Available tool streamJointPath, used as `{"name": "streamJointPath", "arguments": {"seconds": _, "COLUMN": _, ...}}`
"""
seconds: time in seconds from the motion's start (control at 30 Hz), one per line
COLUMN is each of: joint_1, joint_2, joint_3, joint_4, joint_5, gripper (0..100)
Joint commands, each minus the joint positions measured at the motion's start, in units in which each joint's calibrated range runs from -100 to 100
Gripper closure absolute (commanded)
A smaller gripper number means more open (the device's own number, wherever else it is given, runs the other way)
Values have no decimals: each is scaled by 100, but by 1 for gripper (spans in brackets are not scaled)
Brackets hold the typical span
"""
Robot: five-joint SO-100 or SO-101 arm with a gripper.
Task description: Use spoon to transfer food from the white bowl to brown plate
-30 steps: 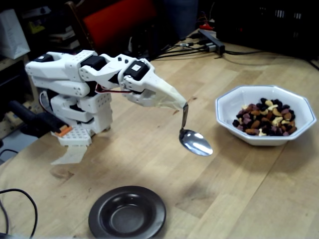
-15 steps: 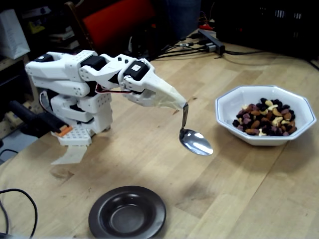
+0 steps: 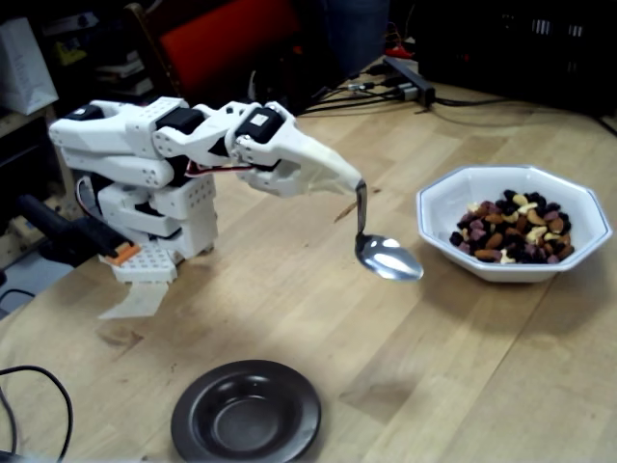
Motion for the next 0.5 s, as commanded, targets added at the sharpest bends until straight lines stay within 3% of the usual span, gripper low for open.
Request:
{"name": "streamJointPath", "arguments": {"seconds": 0.0, "joint_1": -27, "joint_2": -86, "joint_3": -33, "joint_4": -864, "joint_5": 24, "gripper": 96}}
{"name": "streamJointPath", "arguments": {"seconds": 0.47, "joint_1": -35, "joint_2": -69, "joint_3": -33, "joint_4": -1607, "joint_5": 230, "gripper": 96}}
